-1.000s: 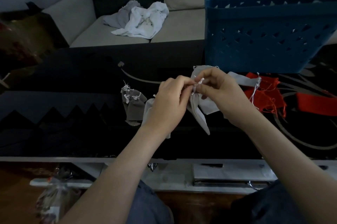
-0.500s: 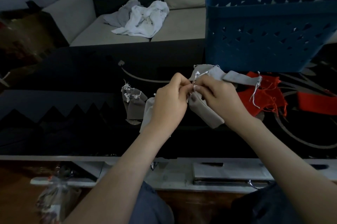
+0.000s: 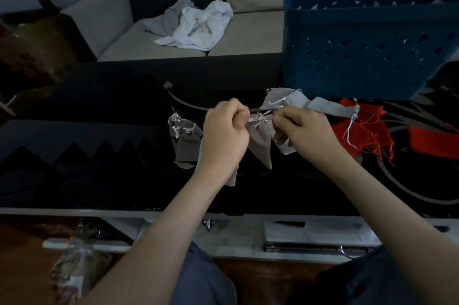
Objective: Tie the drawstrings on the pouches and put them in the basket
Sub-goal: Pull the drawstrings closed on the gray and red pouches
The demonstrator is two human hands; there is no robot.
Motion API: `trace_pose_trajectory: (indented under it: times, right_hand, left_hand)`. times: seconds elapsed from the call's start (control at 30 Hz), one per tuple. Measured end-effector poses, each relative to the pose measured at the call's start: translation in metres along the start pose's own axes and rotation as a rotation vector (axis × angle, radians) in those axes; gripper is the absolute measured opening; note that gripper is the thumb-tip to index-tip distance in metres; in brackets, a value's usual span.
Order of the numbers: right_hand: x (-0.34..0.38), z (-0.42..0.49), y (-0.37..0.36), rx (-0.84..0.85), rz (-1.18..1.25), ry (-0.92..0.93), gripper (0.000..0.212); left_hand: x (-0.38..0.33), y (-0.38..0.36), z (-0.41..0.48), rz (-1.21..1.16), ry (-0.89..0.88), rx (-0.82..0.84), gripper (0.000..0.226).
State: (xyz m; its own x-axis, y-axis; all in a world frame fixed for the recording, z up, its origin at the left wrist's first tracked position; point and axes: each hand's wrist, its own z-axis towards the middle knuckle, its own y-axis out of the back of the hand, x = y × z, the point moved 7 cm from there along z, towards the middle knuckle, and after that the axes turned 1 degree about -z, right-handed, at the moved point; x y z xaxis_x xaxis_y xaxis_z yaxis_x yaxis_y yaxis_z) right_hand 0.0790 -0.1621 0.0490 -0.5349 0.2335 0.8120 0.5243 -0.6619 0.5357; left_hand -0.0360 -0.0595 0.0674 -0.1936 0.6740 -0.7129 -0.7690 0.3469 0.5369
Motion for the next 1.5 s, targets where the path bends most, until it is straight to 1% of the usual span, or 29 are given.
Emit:
trace_pose_trajectory:
  times: [0.1, 0.17, 0.2, 0.27, 0.33, 0.37, 0.4, 0.43, 0.47, 0.53, 0.6, 0.63, 0.67, 0.73, 0.77, 0.8, 0.83, 0.9, 0.93, 1.0, 1.07, 1.13, 1.17, 1.23, 1.3, 1.4, 1.47, 1.5]
  right_hand:
    - [0.001, -0.003, 0.000, 0.000, 0.023, -0.023, 0.025]
    - [0.002, -0.004, 0.000, 0.024, 0.032, -0.043, 0.018]
    - [0.004, -0.004, -0.003, 0.053, 0.073, -0.063, 0.016]
    - [0.011, -0.007, -0.013, 0.162, 0.251, -0.112, 0.018]
    - [0.020, -0.012, -0.025, 0.277, 0.390, -0.141, 0.030]
    - [0.022, -0.014, -0.029, 0.316, 0.377, -0.136, 0.041]
    - [0.024, -0.016, -0.033, 0.339, 0.322, -0.121, 0.053]
    - [0.024, -0.016, -0.036, 0.351, 0.254, -0.106, 0.060]
    - [0.022, -0.016, -0.037, 0.348, 0.205, -0.098, 0.061]
    - [0.016, -0.010, -0.037, 0.305, 0.190, -0.112, 0.049]
    - [0.006, -0.003, -0.035, 0.243, 0.156, -0.134, 0.031]
    - [0.002, 0.000, -0.034, 0.216, 0.142, -0.143, 0.024]
    - [-0.003, 0.002, -0.033, 0.188, 0.143, -0.154, 0.020]
    - [-0.011, 0.004, -0.032, 0.138, 0.150, -0.180, 0.016]
    - [-0.013, 0.005, -0.033, 0.123, 0.149, -0.190, 0.017]
    - [-0.016, 0.006, -0.032, 0.110, 0.145, -0.196, 0.017]
    - [-0.018, 0.007, -0.033, 0.100, 0.137, -0.201, 0.018]
    - [-0.022, 0.008, -0.033, 0.090, 0.138, -0.222, 0.018]
    - [-0.023, 0.008, -0.033, 0.100, 0.179, -0.233, 0.018]
    - [-0.022, 0.008, -0.039, 0.149, 0.342, -0.253, 0.023]
    - [-0.017, 0.007, -0.049, 0.221, 0.498, -0.257, 0.027]
    - [-0.015, 0.004, -0.063, 0.287, 0.562, -0.263, 0.031]
    - [-0.015, 0.002, -0.071, 0.316, 0.559, -0.267, 0.032]
    - [-0.015, 0.002, -0.084, 0.356, 0.493, -0.246, 0.032]
    - [-0.016, 0.005, -0.091, 0.346, 0.321, -0.174, 0.032]
    - [-0.010, 0.012, -0.087, 0.215, -0.003, -0.032, 0.035]
    - [-0.012, 0.015, -0.085, 0.118, -0.181, 0.061, 0.044]
    - [-0.016, 0.016, -0.085, 0.099, -0.268, 0.067, 0.049]
  left_hand:
    - [0.009, -0.002, 0.000, -0.116, 0.095, 0.082, 0.023]
    - [0.014, -0.001, 0.001, -0.117, 0.147, 0.091, 0.024]
    - [0.017, 0.000, 0.001, -0.113, 0.166, 0.086, 0.024]
    - [0.019, 0.003, 0.001, -0.092, 0.187, 0.062, 0.024]
    - [0.020, 0.006, 0.001, -0.068, 0.179, 0.035, 0.023]
    - [0.019, 0.006, 0.000, -0.067, 0.164, 0.025, 0.023]
    - [0.017, 0.007, 0.000, -0.060, 0.139, 0.013, 0.023]
    - [0.015, 0.008, -0.001, -0.044, 0.121, 0.010, 0.022]
    - [0.014, 0.009, -0.001, -0.039, 0.117, 0.016, 0.022]
    - [0.017, 0.011, 0.001, -0.127, 0.161, 0.056, 0.023]
    - [0.031, 0.010, 0.002, -0.265, 0.273, 0.141, 0.028]
    - [0.042, 0.006, 0.001, -0.245, 0.338, 0.217, 0.029]
    - [0.054, 0.000, -0.001, -0.145, 0.397, 0.316, 0.027]
    - [0.074, -0.010, -0.013, 0.161, 0.487, 0.558, 0.012]
    - [0.080, -0.012, -0.019, 0.297, 0.498, 0.649, 0.012]
    - [0.085, -0.016, -0.019, 0.369, 0.489, 0.685, 0.022]
    - [0.086, -0.016, -0.018, 0.359, 0.489, 0.675, 0.025]
    - [0.085, -0.017, -0.014, 0.226, 0.507, 0.607, 0.022]
    - [0.085, -0.018, -0.012, 0.113, 0.550, 0.563, 0.022]
    - [0.085, -0.019, -0.010, -0.022, 0.577, 0.505, 0.024]
    - [0.085, -0.018, -0.005, 0.010, 0.508, 0.481, 0.027]
    - [0.083, -0.010, 0.002, 0.071, 0.423, 0.381, 0.026]
    - [0.079, -0.004, 0.005, 0.054, 0.401, 0.327, 0.025]
    - [0.076, 0.002, 0.009, 0.040, 0.377, 0.238, 0.026]
    - [0.071, 0.005, 0.011, 0.075, 0.329, 0.176, 0.028]
    - [0.058, 0.006, 0.011, 0.156, 0.231, 0.104, 0.030]
    - [0.048, 0.002, 0.011, 0.225, 0.140, 0.093, 0.029]
    - [0.044, -0.002, 0.010, 0.243, 0.104, 0.103, 0.027]
